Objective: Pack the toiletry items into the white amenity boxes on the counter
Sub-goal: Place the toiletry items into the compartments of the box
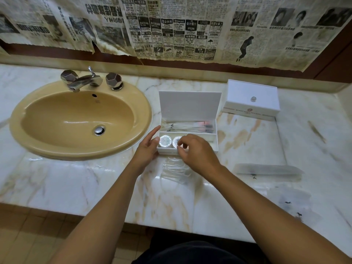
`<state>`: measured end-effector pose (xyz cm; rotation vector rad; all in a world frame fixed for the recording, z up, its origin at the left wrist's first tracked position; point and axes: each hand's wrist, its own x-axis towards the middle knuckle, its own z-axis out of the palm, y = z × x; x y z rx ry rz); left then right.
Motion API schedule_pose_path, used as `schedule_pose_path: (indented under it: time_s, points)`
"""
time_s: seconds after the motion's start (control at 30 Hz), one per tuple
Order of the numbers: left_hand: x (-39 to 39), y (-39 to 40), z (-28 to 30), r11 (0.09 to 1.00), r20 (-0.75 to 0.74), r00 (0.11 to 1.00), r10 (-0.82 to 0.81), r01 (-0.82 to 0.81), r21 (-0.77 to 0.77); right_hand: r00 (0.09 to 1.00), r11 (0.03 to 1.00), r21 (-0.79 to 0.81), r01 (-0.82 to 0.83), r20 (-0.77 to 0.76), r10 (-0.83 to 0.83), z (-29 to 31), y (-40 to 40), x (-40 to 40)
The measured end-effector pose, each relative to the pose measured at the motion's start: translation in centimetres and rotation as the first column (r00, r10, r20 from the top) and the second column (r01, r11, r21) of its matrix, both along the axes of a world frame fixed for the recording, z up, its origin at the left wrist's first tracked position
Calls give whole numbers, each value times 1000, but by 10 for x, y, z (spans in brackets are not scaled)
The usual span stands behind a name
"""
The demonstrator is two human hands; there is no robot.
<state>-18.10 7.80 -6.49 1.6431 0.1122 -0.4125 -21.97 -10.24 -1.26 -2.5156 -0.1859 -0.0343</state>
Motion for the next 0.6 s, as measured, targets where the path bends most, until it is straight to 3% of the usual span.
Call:
schedule_pose_path:
  time_s: [0.13, 0.37, 0.6]
  points:
    - [1, -1, 0, 1000, 4, 1000, 1, -1, 4, 986, 990, -61, -130, -112, 122, -15, 11, -12]
    - [0, -1, -1, 1000, -10, 1000, 9, -10, -9, 957, 925, -289, -247, -223, 186, -36, 15, -26]
    - [1, 0, -3, 1000, -11, 1000, 8, -8, -7, 958, 922, -300, -244, -220, 182, -43, 15, -30]
